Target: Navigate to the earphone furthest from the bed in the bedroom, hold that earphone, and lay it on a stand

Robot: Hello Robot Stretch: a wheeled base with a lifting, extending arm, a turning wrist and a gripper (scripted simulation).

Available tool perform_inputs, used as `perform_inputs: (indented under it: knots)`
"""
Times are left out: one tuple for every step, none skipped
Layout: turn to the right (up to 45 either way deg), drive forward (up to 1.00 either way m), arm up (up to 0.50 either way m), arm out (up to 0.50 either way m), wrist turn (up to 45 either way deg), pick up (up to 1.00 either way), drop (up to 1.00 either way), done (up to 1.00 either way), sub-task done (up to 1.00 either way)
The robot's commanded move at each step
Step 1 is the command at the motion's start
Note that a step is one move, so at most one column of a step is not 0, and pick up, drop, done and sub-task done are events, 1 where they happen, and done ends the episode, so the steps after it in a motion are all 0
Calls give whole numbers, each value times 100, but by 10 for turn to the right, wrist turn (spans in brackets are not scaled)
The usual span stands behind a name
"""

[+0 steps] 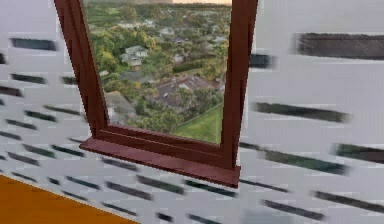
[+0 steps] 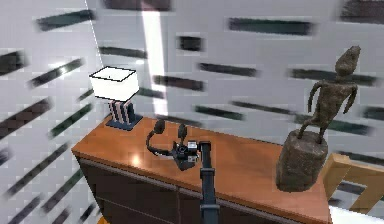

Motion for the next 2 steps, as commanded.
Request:
perform_inputs:
  knots:
    - [0, 0, 10, 0, 0, 0, 0, 0, 0]
    - [0, 0, 28, 0, 0, 0, 0, 0, 0]
